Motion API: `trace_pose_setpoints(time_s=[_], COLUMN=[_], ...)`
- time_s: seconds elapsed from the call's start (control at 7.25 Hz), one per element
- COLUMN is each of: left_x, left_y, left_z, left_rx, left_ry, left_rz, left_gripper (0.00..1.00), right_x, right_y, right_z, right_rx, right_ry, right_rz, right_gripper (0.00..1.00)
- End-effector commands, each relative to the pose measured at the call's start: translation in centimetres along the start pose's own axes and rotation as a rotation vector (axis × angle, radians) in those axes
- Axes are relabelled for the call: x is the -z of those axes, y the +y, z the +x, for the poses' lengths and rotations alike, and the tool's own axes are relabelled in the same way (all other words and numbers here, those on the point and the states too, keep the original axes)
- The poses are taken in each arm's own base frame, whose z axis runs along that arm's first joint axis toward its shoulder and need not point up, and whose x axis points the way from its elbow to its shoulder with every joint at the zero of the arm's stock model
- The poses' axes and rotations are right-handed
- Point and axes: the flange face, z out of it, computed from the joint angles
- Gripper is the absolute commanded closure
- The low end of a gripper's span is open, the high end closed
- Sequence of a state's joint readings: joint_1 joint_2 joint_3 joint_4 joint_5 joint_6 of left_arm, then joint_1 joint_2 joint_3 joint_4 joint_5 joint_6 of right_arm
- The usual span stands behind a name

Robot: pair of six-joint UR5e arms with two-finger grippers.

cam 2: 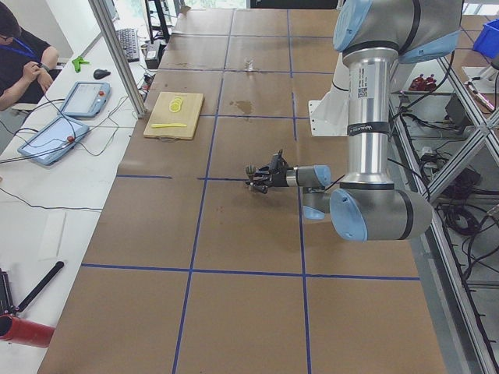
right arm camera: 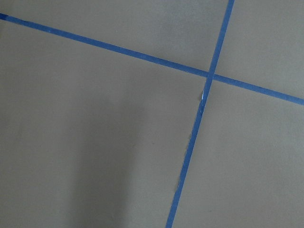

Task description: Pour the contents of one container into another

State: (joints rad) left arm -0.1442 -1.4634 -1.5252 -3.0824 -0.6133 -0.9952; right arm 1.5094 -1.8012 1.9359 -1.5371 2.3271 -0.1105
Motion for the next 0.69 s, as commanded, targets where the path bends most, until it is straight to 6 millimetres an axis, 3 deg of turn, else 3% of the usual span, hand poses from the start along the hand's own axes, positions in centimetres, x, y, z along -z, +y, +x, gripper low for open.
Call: trace_pose_setpoints(time_s=[0.0, 0.14, 0.55], left_x=[0.0, 0.0, 0.5], left_y=[-0.1, -0.3, -1.3], left_z=[0.0, 0.0, 0.2], left_rx=[0.003, 0.005, 0.034], left_ry=[0.0, -0.01, 0.014], left_rz=[0.002, 0.019, 0.034], left_gripper=[0.55, 0.99, 1.0], right_x=[0.0, 0.0, 0.0], right_y=[0.0, 0.0, 0.0], right_z=[0.0, 0.0, 0.0], right_rx=[0.0, 0.0, 0.0], right_ry=[0.0, 0.0, 0.0], right_rz=[0.0, 0.0, 0.0], right_gripper=[0.0, 0.0, 0.0])
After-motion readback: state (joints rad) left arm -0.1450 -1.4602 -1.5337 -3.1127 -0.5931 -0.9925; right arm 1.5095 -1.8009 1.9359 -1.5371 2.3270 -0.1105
